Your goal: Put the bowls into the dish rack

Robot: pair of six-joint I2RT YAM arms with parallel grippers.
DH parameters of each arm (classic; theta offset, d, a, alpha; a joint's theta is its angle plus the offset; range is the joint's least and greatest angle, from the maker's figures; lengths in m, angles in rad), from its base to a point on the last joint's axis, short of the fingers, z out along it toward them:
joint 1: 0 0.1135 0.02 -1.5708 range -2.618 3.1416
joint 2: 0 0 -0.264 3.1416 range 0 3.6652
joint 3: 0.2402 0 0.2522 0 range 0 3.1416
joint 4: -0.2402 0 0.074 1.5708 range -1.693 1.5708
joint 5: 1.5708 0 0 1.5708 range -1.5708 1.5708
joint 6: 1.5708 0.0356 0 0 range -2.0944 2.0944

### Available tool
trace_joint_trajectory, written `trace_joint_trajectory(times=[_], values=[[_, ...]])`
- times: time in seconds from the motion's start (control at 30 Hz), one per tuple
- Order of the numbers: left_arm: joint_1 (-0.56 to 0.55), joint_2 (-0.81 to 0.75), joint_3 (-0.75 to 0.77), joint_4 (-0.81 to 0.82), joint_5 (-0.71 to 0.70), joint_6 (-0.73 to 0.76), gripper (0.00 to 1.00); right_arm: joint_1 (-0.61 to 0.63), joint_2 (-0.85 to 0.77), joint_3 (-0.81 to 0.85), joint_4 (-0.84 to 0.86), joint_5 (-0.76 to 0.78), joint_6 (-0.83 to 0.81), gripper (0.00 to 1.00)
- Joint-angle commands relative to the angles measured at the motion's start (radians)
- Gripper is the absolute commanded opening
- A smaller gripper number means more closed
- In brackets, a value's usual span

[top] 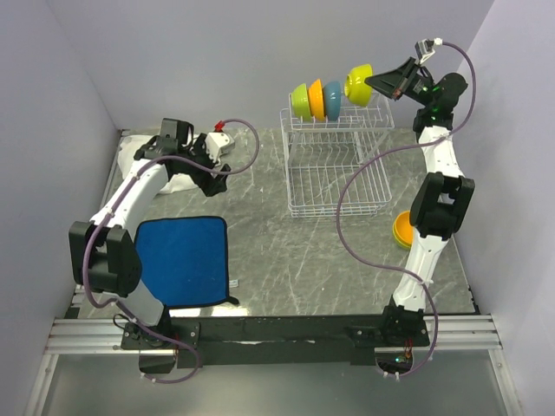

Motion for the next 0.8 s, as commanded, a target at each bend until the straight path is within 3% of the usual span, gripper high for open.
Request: trace_joint_trajectory(times=[0.0, 0.77], values=[[-0.023, 0.018, 0.046, -0.038, -0.040, 0.039, 0.97, -0.008, 0.019, 0.076, 0.093, 0.033, 0.031, 0.00], [-0.119, 0.049, 0.050, -0.110, -0.156, 0.064, 0.97, 0.045, 0.129, 0.063, 0.166, 0.056, 0.121, 0.00]])
